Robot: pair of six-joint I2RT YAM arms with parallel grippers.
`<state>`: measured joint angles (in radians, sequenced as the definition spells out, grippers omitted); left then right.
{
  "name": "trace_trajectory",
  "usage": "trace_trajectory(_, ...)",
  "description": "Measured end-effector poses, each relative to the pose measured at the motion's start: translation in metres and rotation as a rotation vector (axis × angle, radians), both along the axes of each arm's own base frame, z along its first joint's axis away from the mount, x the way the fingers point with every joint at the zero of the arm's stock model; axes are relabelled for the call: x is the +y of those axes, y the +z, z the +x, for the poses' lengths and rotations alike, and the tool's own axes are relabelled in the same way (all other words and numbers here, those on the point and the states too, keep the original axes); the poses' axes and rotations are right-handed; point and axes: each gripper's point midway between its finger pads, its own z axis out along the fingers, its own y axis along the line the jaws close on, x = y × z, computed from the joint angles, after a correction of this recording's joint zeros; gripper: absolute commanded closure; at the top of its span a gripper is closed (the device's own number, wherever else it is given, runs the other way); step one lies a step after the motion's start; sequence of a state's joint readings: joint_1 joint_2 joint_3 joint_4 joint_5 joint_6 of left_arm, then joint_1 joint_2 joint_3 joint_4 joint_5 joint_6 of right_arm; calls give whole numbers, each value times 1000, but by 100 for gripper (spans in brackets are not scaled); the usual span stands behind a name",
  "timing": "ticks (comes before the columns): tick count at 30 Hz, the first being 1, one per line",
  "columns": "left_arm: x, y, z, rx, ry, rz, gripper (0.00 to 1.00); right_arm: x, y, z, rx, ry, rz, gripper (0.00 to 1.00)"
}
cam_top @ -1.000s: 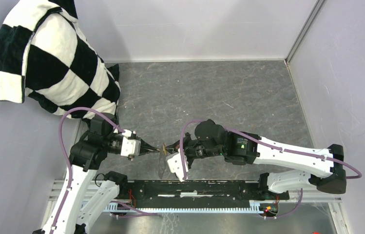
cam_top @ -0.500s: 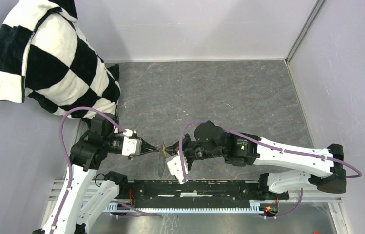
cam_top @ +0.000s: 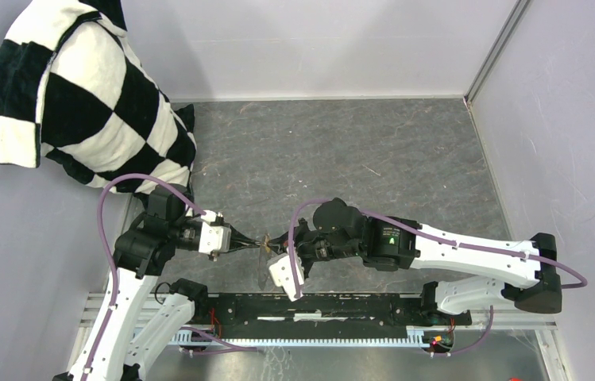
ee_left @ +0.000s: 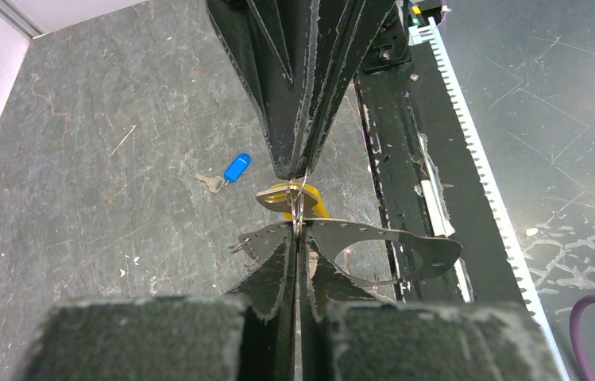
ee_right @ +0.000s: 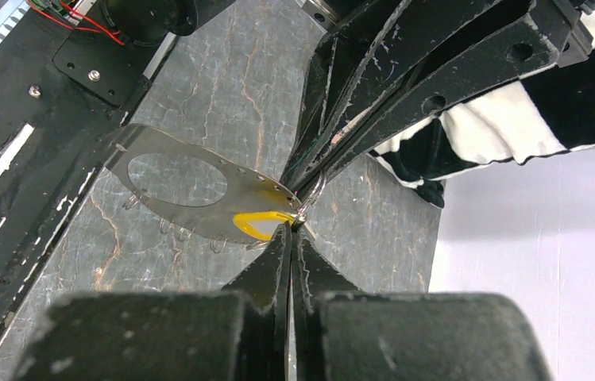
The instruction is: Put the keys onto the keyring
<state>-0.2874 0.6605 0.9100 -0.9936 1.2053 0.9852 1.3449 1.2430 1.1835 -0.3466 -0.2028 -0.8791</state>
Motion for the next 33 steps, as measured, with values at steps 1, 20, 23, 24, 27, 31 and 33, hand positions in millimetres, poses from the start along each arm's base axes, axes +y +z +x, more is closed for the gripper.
trace_trajectory(1,0,0,0,0,0,0,98,0,0,0,0,0,0,100)
trace_trajectory(20,1,-2,-1,-13,-9,7,98,8,8,1,-6,0,19,100)
trace_trajectory(23,1,-5,0,-14,-14,14,98,10,8,2,-6,-1,17,100)
trace_trajectory(24,1,-6,-1,-12,-15,16,98,11,8,2,-6,-1,16,100)
trace_trajectory(27,1,-7,-1,-17,-19,19,98,12,6,2,-5,-2,13,100)
trace_trajectory(31,2,-8,-1,-19,-17,25,98,15,6,5,-8,-9,10,100)
trace_trajectory(33,2,-8,-1,-25,-18,25,98,16,6,6,-11,-16,8,100)
